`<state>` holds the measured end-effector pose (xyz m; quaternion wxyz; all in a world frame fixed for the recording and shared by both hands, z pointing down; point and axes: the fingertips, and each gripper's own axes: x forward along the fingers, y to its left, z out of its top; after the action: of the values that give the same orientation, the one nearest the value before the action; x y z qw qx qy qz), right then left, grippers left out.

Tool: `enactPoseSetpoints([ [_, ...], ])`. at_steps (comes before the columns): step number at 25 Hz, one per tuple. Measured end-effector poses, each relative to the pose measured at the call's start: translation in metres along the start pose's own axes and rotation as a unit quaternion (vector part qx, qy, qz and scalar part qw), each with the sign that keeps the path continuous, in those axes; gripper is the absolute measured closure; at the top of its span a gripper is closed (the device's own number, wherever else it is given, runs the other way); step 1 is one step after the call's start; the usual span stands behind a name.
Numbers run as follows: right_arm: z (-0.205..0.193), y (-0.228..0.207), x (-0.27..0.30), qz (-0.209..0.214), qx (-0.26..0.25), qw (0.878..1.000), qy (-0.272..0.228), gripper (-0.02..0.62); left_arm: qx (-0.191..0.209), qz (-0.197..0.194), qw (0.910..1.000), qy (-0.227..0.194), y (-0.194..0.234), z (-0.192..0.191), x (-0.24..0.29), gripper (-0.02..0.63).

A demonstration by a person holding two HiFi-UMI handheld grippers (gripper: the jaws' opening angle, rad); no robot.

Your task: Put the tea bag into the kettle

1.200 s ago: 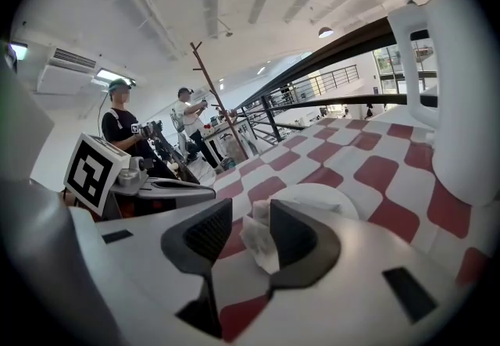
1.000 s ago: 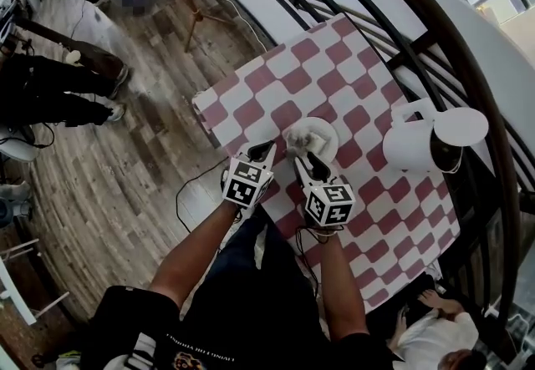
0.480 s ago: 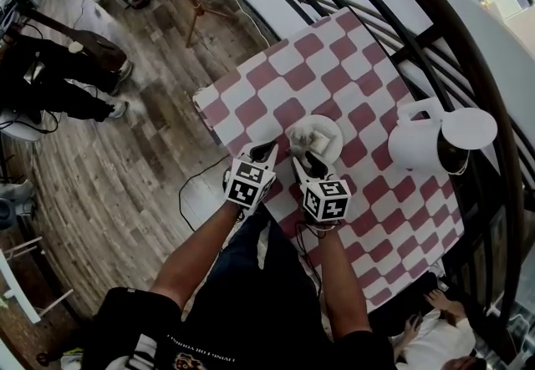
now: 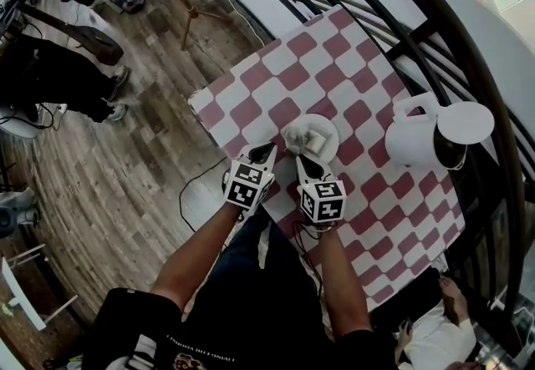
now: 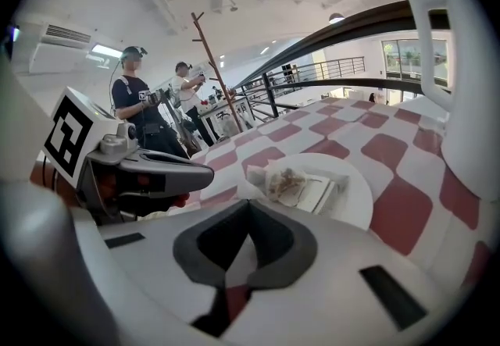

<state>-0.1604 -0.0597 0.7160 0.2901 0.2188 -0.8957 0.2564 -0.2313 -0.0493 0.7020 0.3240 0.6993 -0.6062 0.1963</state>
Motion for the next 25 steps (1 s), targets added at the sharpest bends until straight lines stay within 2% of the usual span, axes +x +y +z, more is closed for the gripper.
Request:
enactPoseSetpoints([
  [11,0.011,-0.016,-0.027,-0.018,0.012,0.999,-0.032,0.580,0.031,-0.024,0.9992,0.003,-0.028,0.016,0.008,0.607],
  [25,0.021,-0.073,-0.087,-0.087,0.059,0.990,-0.098,0.580,0.109,-0.095,0.9894,0.002,-0.104,0.056,0.046,0.607],
])
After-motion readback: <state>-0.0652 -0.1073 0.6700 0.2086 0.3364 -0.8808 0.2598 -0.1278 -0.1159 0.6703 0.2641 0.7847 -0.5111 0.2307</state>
